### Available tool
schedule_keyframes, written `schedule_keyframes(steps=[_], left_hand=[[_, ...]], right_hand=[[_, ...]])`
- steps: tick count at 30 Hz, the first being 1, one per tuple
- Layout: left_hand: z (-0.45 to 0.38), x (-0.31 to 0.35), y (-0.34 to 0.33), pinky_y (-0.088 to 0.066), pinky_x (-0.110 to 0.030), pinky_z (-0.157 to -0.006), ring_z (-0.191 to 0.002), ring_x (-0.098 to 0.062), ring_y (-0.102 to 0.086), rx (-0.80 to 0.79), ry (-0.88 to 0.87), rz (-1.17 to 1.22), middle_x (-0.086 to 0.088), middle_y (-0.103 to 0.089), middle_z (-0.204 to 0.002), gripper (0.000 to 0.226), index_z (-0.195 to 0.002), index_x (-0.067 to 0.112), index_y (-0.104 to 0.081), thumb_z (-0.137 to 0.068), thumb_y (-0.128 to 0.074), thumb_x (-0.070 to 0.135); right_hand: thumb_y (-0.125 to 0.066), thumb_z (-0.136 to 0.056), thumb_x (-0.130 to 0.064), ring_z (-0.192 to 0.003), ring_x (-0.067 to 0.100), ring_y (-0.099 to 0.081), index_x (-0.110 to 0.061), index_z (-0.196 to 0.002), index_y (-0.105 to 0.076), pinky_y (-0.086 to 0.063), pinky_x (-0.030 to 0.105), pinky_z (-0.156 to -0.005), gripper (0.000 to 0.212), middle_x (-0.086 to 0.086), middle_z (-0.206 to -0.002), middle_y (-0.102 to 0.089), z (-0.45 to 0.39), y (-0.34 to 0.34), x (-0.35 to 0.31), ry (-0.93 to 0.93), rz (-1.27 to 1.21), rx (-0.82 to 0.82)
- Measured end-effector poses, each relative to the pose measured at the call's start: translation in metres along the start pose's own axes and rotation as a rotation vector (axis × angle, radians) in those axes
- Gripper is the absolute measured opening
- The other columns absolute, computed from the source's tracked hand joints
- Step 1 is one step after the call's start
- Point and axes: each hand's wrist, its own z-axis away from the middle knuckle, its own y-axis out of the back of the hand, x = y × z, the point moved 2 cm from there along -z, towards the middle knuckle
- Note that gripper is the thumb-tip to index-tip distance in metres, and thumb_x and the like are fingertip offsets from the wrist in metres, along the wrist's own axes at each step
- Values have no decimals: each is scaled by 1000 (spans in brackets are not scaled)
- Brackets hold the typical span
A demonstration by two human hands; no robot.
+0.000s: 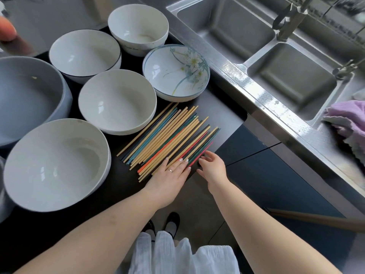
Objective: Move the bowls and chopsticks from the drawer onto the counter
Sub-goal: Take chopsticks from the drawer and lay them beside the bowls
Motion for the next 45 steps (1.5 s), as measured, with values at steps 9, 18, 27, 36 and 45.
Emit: schedule_keyframes(steps=[9, 18, 27, 36, 45], left_hand=[[4, 0, 8, -6, -55, -119, -150, -29, 5, 12, 40, 30, -12, 2, -163, 78, -155, 14, -4, -95, -55, 13], [16, -3, -7, -10, -57, -118, -149, -26, -14, 176, 321, 260, -8, -22, -160, 65, -151, 21, -30, -93, -60, 26], [14, 37, -10, -18, -70, -107, -140, -35, -35, 357, 1049, 539, -17, -42, -149, 77, -137, 13, -52, -69, -83, 31], [7, 45, -19, -11, -70, -109, -147, -35, -16, 333, 1205, 618, -17, -22, -159, 90, -147, 15, -39, -72, -77, 49], [-13, 47, -17, -3, -61, -114, -149, -31, -1, 393, 1150, 703, -16, -7, -162, 90, -152, 17, -27, -79, -75, 40]], right_hand=[[-54, -96, -11, -123, 17, -55, -17, -139, -49, -48, 26, -93, 44, 2, -136, -56, 10, 14, 1, 213, 439, -112], [-53, -95, -6, -113, 11, -58, -18, -132, -57, -42, 8, -84, 40, 0, -134, -54, -25, 33, -11, 548, 896, -437], [-60, -91, -5, -102, 14, -63, -15, -123, -64, -52, 26, -93, 34, -5, -115, -56, -73, 53, -46, 927, 1045, -757], [-82, -72, -32, -145, 39, -20, -10, -147, -34, -20, 46, -115, 92, 24, -156, -23, -149, 62, -74, 1205, 1246, -585], [-76, -74, -46, -147, 39, -12, -15, -149, -21, -9, 56, -114, 98, 23, -158, -13, -161, 35, -77, 1418, 1270, -775]])
